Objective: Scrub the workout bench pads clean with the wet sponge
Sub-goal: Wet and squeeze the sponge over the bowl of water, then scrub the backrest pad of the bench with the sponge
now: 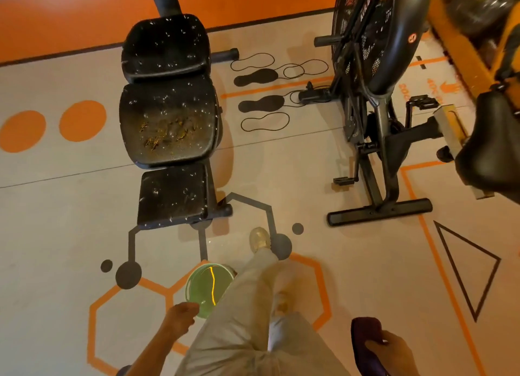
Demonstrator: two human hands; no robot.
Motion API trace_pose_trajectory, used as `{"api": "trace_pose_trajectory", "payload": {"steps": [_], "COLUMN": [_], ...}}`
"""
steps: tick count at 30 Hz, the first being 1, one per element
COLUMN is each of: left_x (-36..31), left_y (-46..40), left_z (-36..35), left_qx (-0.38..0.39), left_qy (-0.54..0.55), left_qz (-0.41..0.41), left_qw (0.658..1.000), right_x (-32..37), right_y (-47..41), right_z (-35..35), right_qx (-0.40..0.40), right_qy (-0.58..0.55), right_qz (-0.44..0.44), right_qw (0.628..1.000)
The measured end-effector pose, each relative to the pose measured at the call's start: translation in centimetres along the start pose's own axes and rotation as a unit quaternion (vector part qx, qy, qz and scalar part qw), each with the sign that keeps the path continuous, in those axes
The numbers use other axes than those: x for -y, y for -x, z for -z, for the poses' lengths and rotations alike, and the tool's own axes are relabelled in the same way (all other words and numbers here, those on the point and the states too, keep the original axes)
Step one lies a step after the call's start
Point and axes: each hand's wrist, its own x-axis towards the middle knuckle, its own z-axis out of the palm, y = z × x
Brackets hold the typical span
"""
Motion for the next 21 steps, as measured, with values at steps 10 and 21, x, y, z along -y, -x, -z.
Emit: {"api": "trace_pose_trajectory", "payload": {"steps": [10,21], "left_x": [-25.6,-38.9], "left_y": [-4.6,-7.8], "left_z": [3.4,4.8], "left_qx": [0.021,-0.023], "left_qy": [0.015,0.112], "left_qz": [-0.180,-0.141], "left_qw": [0.983,0.983], "right_x": [17.3,48.1], "right_y": [-3.0,-8.5], "right_z": [7.9,18.1], "right_qx": [-0.039,-0.023], "right_qy": [-0.038,0.132], "right_qz": [-0.023,0.187], "right_qw": [0.998,0.973]}}
